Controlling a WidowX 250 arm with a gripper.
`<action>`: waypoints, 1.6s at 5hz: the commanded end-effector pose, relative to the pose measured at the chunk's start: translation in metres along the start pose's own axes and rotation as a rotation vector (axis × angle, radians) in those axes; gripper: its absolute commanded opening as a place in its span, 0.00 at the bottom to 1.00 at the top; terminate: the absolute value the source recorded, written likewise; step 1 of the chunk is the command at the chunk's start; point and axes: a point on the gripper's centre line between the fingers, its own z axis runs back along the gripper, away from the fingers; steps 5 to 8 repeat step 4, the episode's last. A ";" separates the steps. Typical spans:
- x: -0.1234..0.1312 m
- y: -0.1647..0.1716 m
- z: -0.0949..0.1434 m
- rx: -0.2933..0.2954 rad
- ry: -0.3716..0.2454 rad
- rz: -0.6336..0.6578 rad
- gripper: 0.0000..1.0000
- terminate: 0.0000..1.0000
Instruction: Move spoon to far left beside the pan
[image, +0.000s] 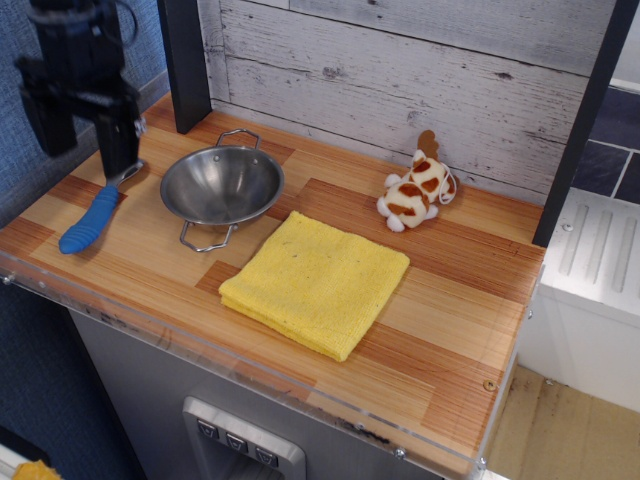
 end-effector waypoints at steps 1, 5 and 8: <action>-0.015 -0.011 0.057 0.032 -0.134 0.019 1.00 0.00; -0.015 -0.011 0.057 0.032 -0.134 0.019 1.00 1.00; -0.015 -0.011 0.057 0.032 -0.134 0.019 1.00 1.00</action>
